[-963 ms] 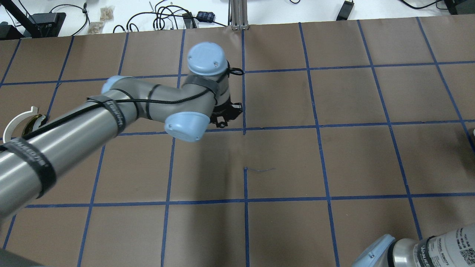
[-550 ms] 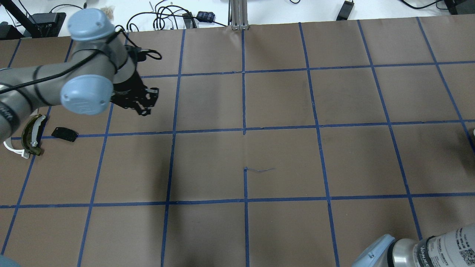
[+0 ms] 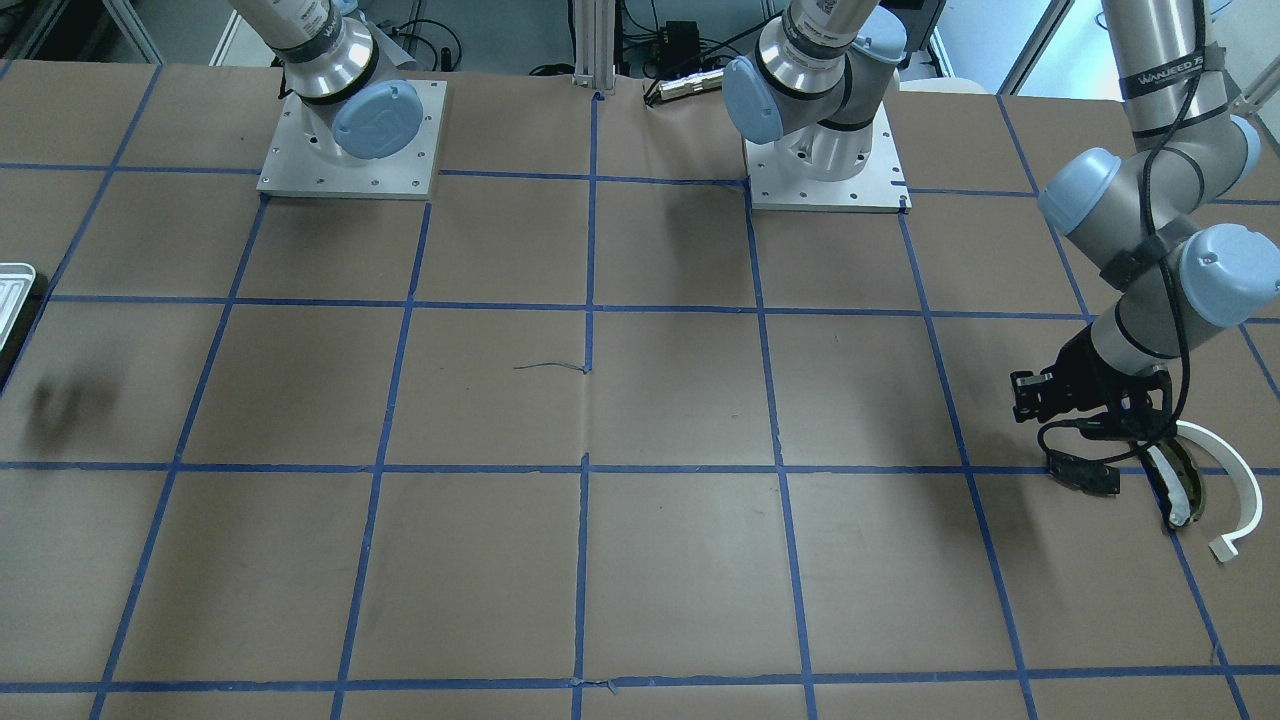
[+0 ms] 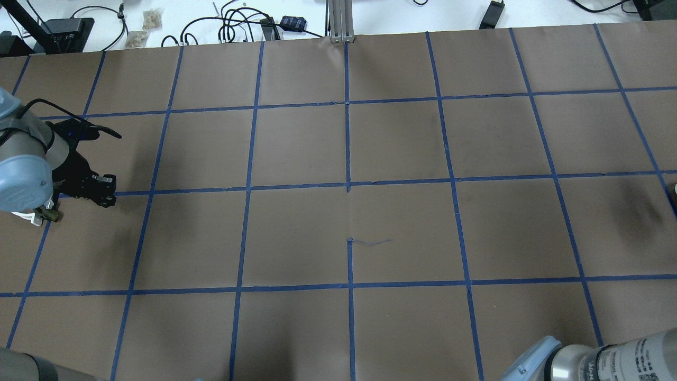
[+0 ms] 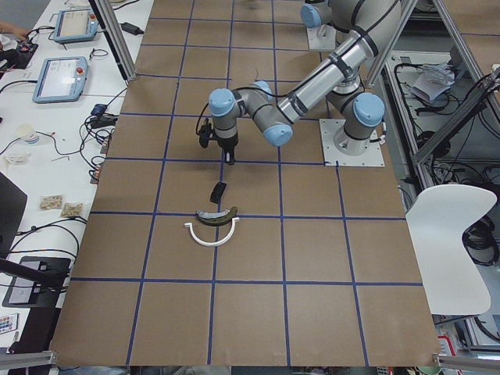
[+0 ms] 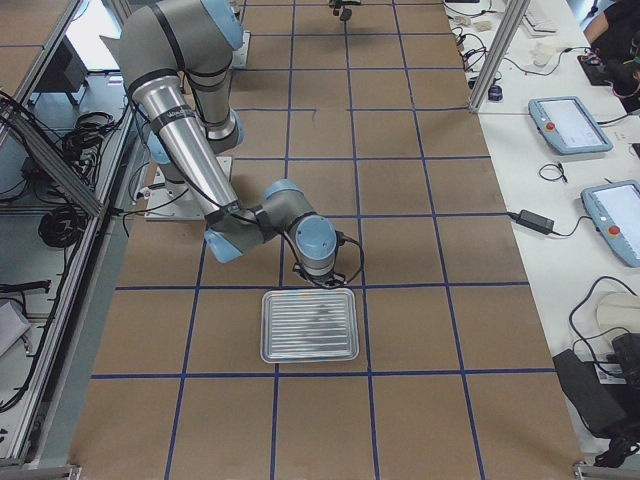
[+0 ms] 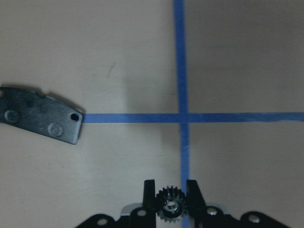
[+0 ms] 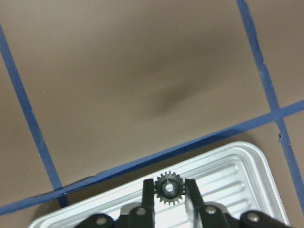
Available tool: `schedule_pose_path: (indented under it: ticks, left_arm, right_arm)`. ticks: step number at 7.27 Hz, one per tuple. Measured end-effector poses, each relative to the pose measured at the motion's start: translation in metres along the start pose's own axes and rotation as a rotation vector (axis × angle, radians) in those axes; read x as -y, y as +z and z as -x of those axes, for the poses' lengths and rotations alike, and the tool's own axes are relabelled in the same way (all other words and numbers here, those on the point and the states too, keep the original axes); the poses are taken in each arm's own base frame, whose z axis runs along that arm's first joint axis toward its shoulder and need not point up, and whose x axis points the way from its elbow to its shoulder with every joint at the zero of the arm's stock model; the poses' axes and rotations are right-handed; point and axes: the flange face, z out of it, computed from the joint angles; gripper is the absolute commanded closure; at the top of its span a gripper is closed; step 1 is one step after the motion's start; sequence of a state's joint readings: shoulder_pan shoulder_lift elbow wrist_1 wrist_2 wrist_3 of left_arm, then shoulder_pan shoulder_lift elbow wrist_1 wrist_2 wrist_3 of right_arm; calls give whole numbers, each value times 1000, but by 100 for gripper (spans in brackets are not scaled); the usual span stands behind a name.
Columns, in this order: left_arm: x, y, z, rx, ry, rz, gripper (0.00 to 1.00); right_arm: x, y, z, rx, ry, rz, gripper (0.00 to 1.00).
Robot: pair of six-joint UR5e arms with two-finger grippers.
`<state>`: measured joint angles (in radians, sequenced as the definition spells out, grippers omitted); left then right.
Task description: Place bearing gear from tray to pile
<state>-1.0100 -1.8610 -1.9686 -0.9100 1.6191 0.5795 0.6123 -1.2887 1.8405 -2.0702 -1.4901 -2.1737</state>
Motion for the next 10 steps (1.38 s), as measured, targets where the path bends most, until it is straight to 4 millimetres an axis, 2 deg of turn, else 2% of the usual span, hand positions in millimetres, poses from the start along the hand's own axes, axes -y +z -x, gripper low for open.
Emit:
schedule_pose_path:
  ticks: [1, 2, 3, 5, 7, 9, 10]
  left_arm:
    - [-9, 17, 5, 1, 2, -5, 75]
    - [-14, 24, 6, 1, 5, -7, 15]
    - [-14, 22, 9, 11, 11, -22, 0]
    - [-4, -3, 17, 34, 16, -53, 0]
    - [7, -35, 15, 16, -6, -34, 0]
    - [14, -74, -3, -19, -39, -20, 0]
    - [16, -95, -22, -45, -56, -30, 0]
  right_arm:
    - [42, -24, 2, 12, 59, -2, 81]
    - [96, -43, 5, 24, 110, -1, 81]
    - [156, -58, 8, 31, 156, 4, 81]
    - [278, -68, 25, 40, 281, 14, 81]
    - [396, -58, 57, 47, 444, 30, 81]
    - [494, -31, 91, 30, 619, 36, 81]
    - [540, -6, 104, 13, 677, 20, 81]
